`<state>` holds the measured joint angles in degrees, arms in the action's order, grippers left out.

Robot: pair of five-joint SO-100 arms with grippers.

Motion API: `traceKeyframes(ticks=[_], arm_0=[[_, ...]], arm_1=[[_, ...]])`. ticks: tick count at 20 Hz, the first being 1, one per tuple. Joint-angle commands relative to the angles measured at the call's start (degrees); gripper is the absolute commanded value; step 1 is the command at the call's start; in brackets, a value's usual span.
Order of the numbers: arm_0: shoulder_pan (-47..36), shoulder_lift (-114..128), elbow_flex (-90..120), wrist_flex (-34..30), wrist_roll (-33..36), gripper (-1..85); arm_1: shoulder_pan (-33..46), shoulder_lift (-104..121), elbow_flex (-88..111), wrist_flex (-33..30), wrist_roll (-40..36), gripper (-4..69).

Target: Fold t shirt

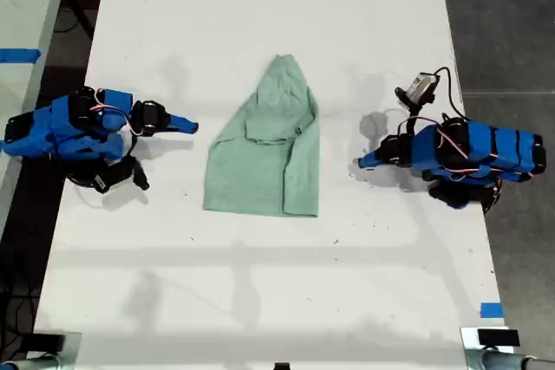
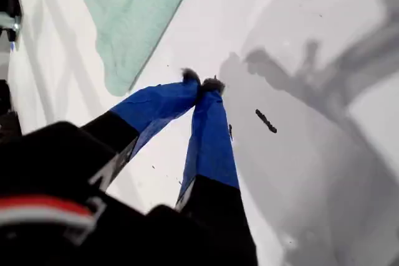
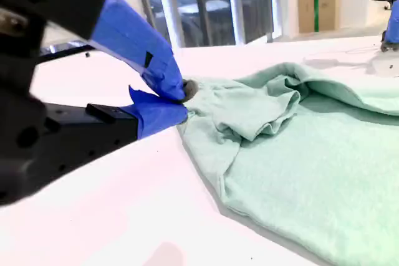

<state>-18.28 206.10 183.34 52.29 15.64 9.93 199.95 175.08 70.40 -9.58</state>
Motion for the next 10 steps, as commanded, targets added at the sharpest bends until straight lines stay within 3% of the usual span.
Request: traceKeyframes(ticks=[1, 5, 10], arm_0=[[-0.5, 0.4, 0.0, 0.2, -0.8, -0.1], [-0.5, 0.4, 0.0, 0.2, -0.8, -0.1], [-0.6, 0.4, 0.0, 0.2, -0.8, -0.1]], arm_1=[[1.2, 0.8, 2.9, 1.0, 0.7, 1.0], [-0.3, 0.8, 3.1, 3.6, 4.0, 1.9], [-1.1, 0.8, 2.6, 4.9, 6.5, 8.5]])
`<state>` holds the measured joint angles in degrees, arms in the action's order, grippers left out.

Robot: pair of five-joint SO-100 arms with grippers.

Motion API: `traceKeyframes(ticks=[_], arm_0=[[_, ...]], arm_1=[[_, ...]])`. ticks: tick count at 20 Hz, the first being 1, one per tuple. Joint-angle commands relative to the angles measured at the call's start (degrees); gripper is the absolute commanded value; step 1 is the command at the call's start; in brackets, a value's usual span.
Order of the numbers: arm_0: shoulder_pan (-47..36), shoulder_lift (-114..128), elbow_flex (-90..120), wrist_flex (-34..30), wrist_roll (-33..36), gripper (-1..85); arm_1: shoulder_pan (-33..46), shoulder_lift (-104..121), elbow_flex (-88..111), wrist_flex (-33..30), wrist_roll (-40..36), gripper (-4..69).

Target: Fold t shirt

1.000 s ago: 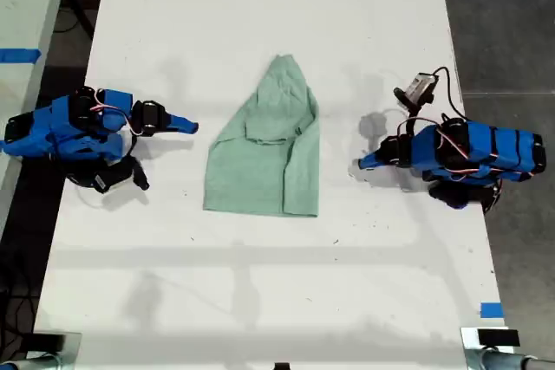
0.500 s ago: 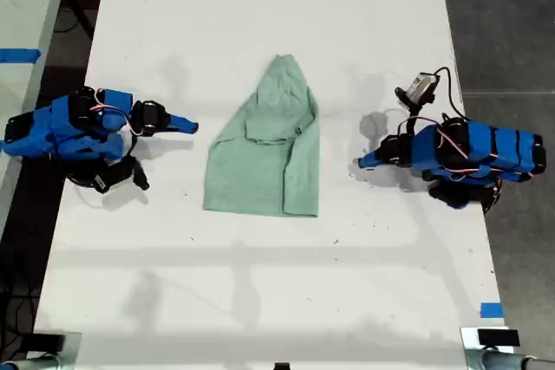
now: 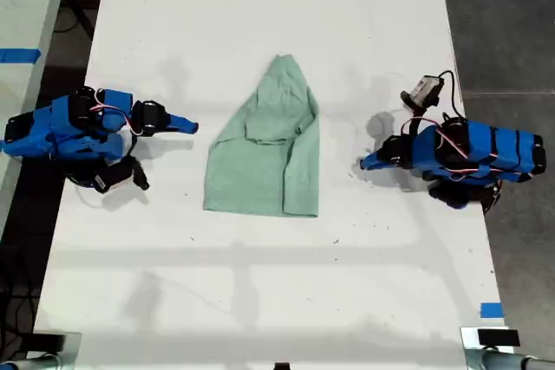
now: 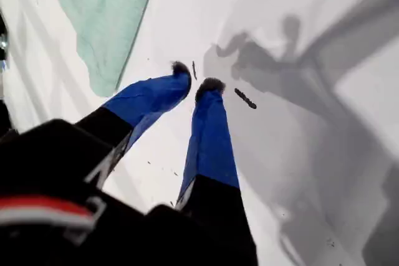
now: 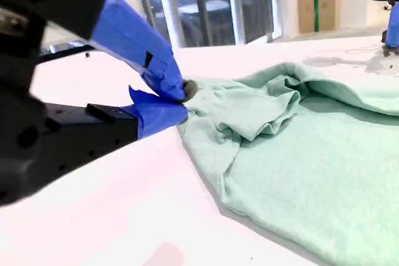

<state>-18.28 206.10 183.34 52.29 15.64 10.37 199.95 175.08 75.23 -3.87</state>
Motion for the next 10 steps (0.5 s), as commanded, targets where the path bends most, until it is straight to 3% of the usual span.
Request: traceKeyframes(ticks=[1, 3, 7, 10], arm_0=[[-0.6, 0.4, 0.0, 0.2, -0.8, -0.1], [-0.6, 0.4, 0.0, 0.2, -0.8, -0.1], [-0.7, 0.4, 0.0, 0.2, -0.8, -0.1], [-0.6, 0.4, 0.0, 0.2, -0.8, -0.1]], arm_1=[[-1.7, 0.8, 2.5, -0.1, 0.0, 9.2], [-2.1, 0.8, 2.4, 0.1, 0.2, 9.6], [-1.8, 0.8, 3.0, -1.8, 0.0, 1.5], [-1.9, 0.8, 2.5, -1.8, 0.4, 0.5]])
